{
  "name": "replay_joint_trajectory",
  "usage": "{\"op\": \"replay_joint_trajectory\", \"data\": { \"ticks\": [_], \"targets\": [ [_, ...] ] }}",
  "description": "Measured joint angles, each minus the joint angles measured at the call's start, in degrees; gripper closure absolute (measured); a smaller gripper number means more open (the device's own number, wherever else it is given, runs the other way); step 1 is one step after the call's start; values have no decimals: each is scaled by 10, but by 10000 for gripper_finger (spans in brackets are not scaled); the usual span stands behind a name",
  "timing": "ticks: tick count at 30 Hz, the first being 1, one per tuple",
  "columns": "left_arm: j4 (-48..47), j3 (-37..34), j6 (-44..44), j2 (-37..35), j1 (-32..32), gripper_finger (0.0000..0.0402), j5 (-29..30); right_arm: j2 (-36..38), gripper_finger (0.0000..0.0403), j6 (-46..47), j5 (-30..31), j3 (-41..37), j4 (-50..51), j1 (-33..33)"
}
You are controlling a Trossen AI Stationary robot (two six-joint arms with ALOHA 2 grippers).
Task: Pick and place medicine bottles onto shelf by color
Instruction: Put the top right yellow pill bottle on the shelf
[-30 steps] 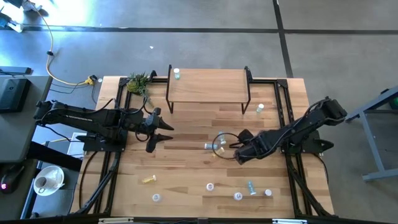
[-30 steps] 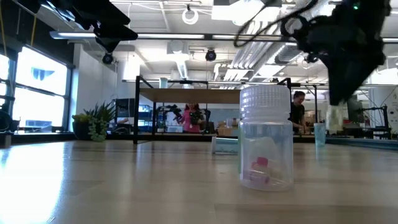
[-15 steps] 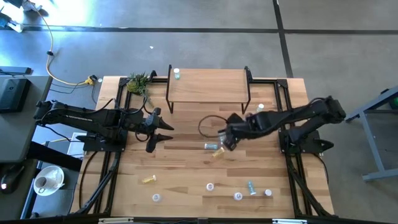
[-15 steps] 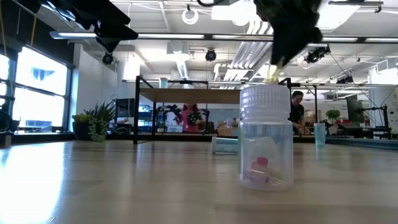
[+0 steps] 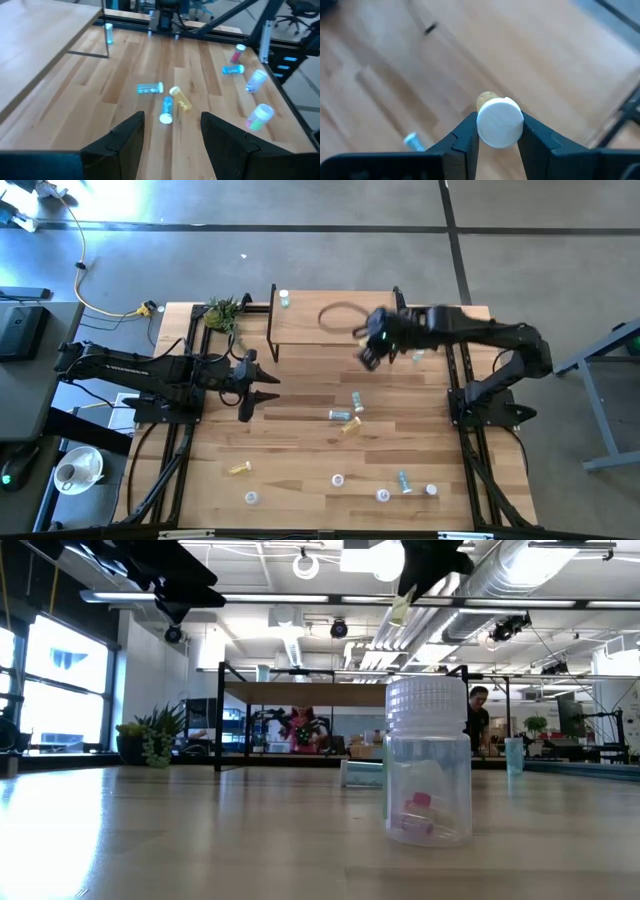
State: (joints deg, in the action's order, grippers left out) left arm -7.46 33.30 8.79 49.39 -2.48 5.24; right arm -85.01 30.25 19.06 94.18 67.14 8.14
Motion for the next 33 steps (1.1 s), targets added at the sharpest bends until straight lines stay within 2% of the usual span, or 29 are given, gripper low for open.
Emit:
{"op": "replay_joint_trajectory", "data": {
  "ticks": [8,17,25,33],
  "targets": [
    [1,0,0,3,0,218,6,0,304,-36,0,79,20,133],
    [9,0,1,3,-2,218,6,-18,304,-47,-14,84,28,277],
    [8,0,0,3,-2,218,6,-95,304,-87,-66,84,34,290],
    [8,0,16,3,-1,218,5,-164,304,-137,-58,84,46,274]
  ]
}}
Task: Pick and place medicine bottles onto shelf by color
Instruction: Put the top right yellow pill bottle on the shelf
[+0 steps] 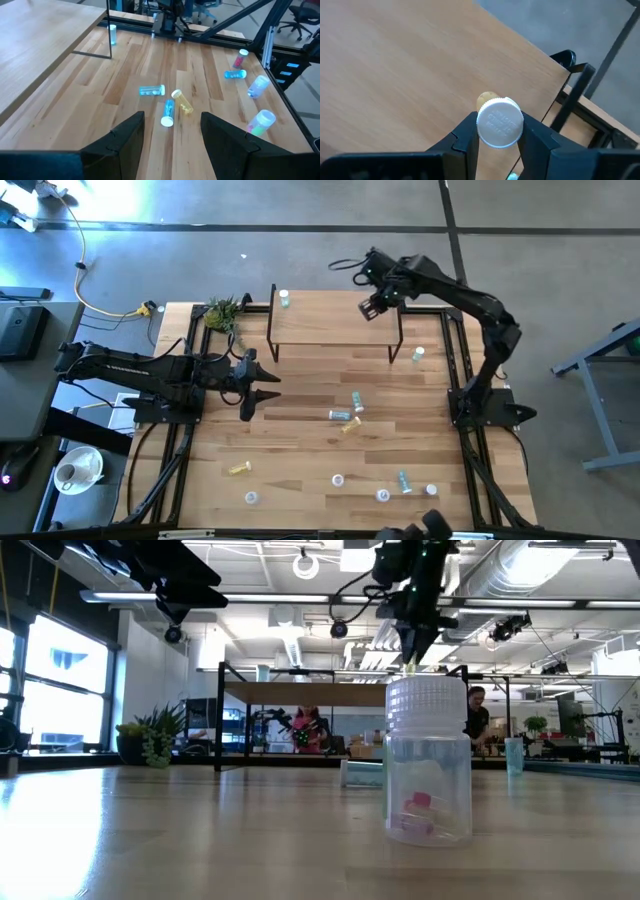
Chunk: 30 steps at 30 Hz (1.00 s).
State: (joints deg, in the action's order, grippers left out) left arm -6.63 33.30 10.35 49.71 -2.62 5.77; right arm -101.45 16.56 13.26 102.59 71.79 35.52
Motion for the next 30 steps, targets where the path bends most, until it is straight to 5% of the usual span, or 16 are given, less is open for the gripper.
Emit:
{"op": "replay_joint_trajectory", "data": {
  "ticks": [30],
  "targets": [
    [-10,0,0,0,0,218,-2,-31,304,-21,-18,0,-15,13]
  ]
}}
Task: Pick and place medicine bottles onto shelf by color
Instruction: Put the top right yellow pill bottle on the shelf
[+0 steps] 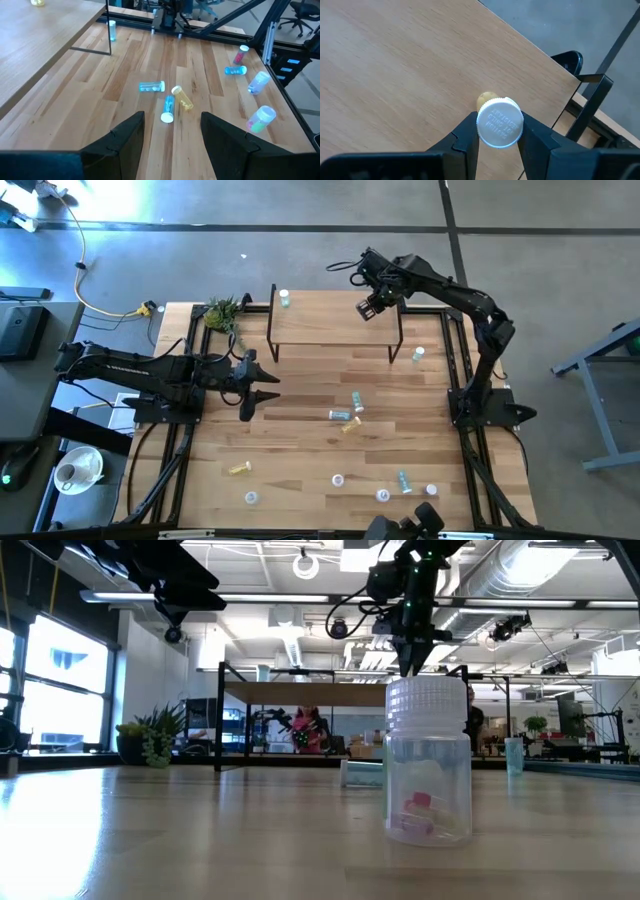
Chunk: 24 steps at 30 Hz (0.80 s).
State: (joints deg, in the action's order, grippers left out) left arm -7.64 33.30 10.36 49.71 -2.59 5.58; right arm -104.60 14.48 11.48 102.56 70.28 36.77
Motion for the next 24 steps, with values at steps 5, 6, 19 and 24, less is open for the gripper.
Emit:
{"op": "replay_joint_trajectory", "data": {
  "ticks": [5,6,19,24],
  "targets": [
    [0,0,0,0,0,218,0,0,295,-2,16,0,-1,0],
    [0,0,0,0,0,218,0,0,290,-6,18,0,-2,0],
    [0,0,0,0,0,218,0,-1,252,-20,20,3,-3,0],
    [0,0,0,0,0,218,0,-1,251,-28,20,24,0,0]
  ]
}}
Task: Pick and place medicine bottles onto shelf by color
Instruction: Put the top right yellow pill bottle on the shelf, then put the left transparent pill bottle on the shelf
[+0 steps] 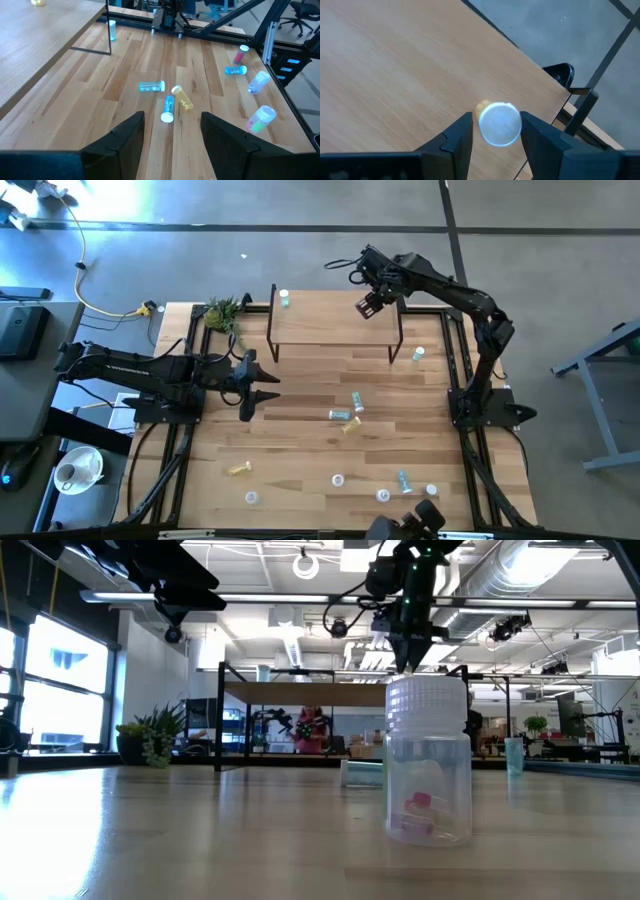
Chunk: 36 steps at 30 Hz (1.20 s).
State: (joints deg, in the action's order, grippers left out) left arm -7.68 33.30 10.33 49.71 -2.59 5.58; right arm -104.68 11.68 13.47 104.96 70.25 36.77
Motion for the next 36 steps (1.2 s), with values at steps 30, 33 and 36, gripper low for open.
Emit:
{"op": "replay_joint_trajectory", "data": {
  "ticks": [30,33,36],
  "targets": [
    [-29,0,0,0,0,218,0,13,251,15,86,105,200,-146],
    [-39,0,0,0,0,218,0,13,251,24,86,105,198,-186],
    [-42,0,0,0,0,218,0,13,251,30,90,105,198,-228]
  ]
}}
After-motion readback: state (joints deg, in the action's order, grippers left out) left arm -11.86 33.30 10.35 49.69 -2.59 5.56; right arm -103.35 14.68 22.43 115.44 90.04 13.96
